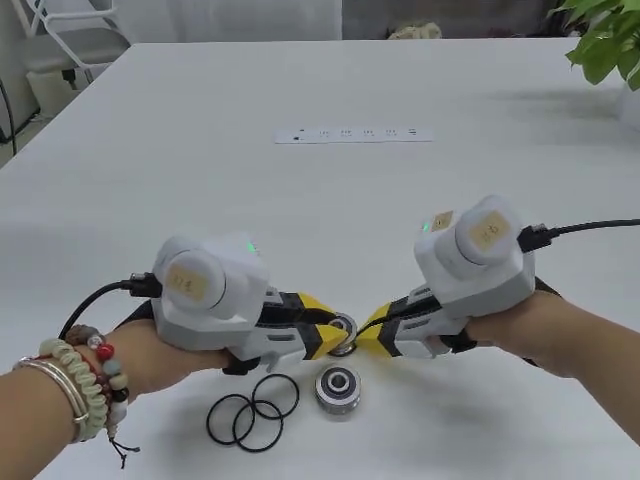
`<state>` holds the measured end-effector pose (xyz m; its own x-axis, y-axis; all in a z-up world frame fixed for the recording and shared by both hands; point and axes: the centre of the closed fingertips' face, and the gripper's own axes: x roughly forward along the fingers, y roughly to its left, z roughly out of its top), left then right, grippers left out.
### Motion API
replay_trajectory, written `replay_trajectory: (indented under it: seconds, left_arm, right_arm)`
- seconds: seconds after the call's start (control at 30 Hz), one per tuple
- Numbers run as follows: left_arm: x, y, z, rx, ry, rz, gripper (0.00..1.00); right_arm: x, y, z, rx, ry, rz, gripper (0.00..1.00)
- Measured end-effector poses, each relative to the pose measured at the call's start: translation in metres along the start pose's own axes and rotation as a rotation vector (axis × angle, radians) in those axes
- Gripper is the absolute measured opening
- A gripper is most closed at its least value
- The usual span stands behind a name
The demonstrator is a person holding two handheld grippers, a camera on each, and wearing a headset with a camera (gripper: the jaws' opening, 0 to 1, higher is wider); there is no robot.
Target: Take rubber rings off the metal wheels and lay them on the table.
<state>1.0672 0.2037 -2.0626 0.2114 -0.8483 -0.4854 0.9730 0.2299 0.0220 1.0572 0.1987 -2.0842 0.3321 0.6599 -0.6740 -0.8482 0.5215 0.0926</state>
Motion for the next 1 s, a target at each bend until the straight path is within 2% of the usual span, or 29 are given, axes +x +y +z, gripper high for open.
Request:
replay_trajectory:
  seconds: [0.1,0.2,0.27,0.4,0.47,0.7,0.73,0.77,0.8,0.83,0.87,0.9,1.0]
  left_arm:
    - [0.0,0.0,0.0,-0.001,0.0,0.003,0.08]
    - [-0.001,0.002,-0.001,-0.004,-0.001,0.007,0.08]
    - [-0.002,0.003,-0.001,-0.01,-0.004,0.006,0.08]
    - [-0.002,0.003,-0.002,0.005,-0.002,0.004,0.08]
    - [-0.002,0.002,-0.002,0.006,0.0,0.0,0.08]
    - [-0.002,0.002,-0.002,0.018,-0.001,-0.008,0.07]
    - [-0.002,0.002,-0.002,0.017,-0.002,-0.008,0.07]
    - [-0.002,0.002,-0.002,0.018,-0.003,-0.009,0.07]
    - [-0.002,0.002,-0.002,0.018,-0.002,-0.008,0.07]
    - [-0.002,0.002,-0.002,0.017,-0.003,-0.008,0.07]
    - [-0.002,0.002,-0.002,0.018,-0.003,-0.008,0.07]
    - [-0.002,0.002,-0.002,0.018,-0.003,-0.008,0.07]
    - [-0.002,0.002,-0.001,0.018,-0.003,-0.006,0.07]
  right_arm:
    - [0.001,-0.002,0.0,0.043,-0.001,-0.009,0.0]
    - [0.002,-0.003,0.0,0.159,-0.004,-0.008,0.0]
    - [0.003,-0.004,0.0,0.186,-0.003,-0.006,0.0]
    - [0.002,-0.009,-0.001,0.326,0.022,-0.024,0.0]
    - [0.002,-0.011,-0.002,0.368,0.018,-0.031,0.0]
    - [-0.002,-0.01,0.0,0.552,-0.027,-0.009,0.0]
    - [-0.004,-0.01,0.002,0.573,-0.042,-0.007,0.0]
    - [-0.005,-0.013,0.007,0.592,-0.084,-0.004,0.0]
    - [-0.008,-0.013,0.009,0.624,-0.096,0.013,0.0]
    - [-0.009,-0.011,0.015,0.655,-0.124,0.052,0.0]
    - [-0.009,-0.011,0.009,0.651,-0.096,0.037,0.0]
    - [-0.007,-0.011,0.008,0.618,-0.094,0.024,0.0]
    - [-0.007,-0.008,0.012,0.607,-0.087,0.029,0.0]
